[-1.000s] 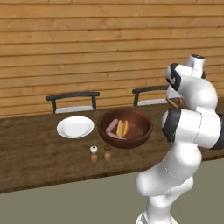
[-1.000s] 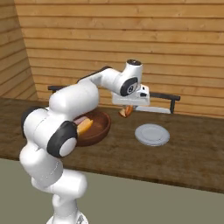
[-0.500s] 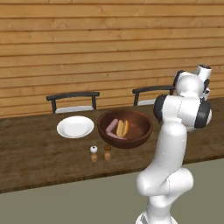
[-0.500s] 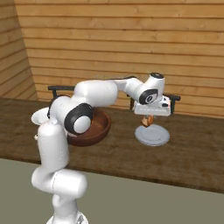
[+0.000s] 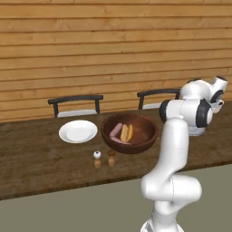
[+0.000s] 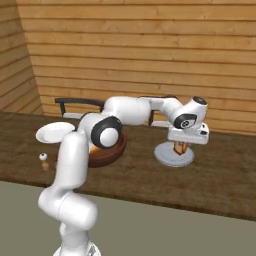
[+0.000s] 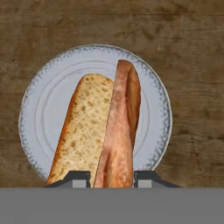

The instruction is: Place one bun and one sausage from the bowl on each plate.

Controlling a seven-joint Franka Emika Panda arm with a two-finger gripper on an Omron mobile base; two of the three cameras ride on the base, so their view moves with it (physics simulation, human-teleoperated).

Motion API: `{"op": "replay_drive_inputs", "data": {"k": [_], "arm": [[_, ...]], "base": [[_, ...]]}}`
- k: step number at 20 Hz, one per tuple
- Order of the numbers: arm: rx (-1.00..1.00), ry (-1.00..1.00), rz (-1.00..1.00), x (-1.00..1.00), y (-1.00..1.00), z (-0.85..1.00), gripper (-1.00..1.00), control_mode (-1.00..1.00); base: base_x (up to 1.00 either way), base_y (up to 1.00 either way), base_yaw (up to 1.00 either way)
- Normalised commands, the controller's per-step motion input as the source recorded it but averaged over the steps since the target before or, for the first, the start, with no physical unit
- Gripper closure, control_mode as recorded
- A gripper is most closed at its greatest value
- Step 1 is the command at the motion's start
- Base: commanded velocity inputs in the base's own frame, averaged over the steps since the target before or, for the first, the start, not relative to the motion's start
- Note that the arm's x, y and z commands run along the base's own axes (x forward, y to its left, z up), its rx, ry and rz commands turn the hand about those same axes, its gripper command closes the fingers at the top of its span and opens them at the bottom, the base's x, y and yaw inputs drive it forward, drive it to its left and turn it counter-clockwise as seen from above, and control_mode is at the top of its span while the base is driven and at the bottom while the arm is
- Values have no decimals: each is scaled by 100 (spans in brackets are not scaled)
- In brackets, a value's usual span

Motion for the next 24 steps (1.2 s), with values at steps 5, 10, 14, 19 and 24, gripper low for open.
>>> {"op": "replay_drive_inputs", "data": {"k": [5,10,14,19,24], "arm": [[1,-11,0,2,7,-47,100,-100],[0,-16,0,17,6,-31,100,-100],[0,-12,0,39,15,-3,100,-100],[0,-3,0,9,5,-20,100,-100],[0,0,0,0,0,0,-100,-100]], "base": [[0,0,0],[0,0,0],[0,0,0],[0,0,0],[0,0,0]]}}
